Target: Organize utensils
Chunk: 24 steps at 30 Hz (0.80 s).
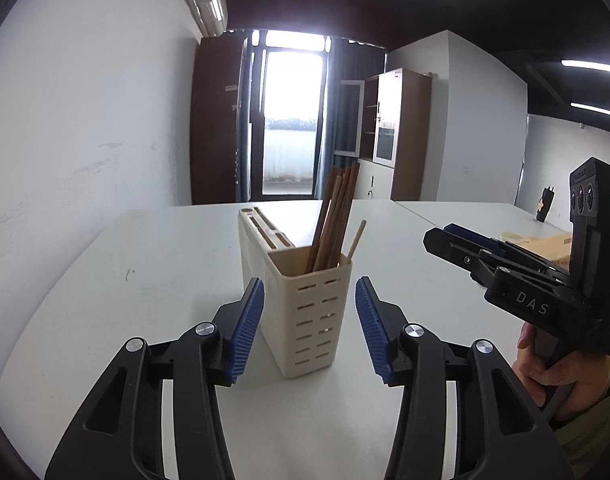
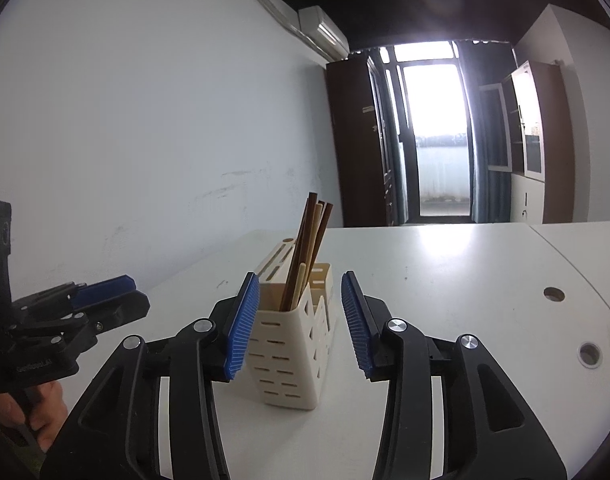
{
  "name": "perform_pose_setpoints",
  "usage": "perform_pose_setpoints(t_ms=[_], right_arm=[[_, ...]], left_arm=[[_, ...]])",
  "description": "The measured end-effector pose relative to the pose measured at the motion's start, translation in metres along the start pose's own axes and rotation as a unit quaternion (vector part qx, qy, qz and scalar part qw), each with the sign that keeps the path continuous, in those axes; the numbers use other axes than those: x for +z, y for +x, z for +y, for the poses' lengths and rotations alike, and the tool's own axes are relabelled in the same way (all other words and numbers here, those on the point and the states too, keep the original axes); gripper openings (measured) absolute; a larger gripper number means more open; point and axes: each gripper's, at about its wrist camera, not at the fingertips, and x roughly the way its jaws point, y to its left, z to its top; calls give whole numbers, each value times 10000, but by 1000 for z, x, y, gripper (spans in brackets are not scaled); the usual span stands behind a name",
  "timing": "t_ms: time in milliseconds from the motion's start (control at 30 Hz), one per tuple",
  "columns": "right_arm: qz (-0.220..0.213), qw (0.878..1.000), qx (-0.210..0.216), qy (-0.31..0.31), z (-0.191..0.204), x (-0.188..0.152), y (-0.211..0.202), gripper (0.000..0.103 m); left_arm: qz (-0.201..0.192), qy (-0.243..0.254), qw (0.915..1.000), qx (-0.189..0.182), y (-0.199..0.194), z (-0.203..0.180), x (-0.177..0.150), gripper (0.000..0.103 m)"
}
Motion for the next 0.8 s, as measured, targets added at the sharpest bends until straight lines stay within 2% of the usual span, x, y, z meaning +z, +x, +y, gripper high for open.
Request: perform_pose_setpoints(t_ms=[167, 267, 433, 567, 667, 733, 800], right_arm=[[91, 9996, -136, -233, 9, -16, -2, 49], [194, 9996, -51, -176, 6, -22, 1, 53], [281, 9992, -9, -289, 8, -34, -5, 65], [401, 9983, 22, -419, 11, -43, -8, 69], [423, 9976, 85, -534, 17, -48, -11, 76], [356, 9973, 127, -627, 21, -53, -12, 84], [234, 9970, 140, -717, 24, -57, -15, 87]], left_arm=[[97, 16, 9999, 63, -2, -1, -17, 59], [121, 44, 9999, 78, -1, -1, -27, 66], [162, -9, 9998, 85, 1, 0, -39, 78], [187, -31, 9997, 154, 0, 2, -47, 86], [131, -104, 9997, 175, -3, 7, -51, 93], [56, -142, 9997, 164, -6, 9, -54, 97], [-44, -96, 9997, 217, -9, 8, -55, 97]])
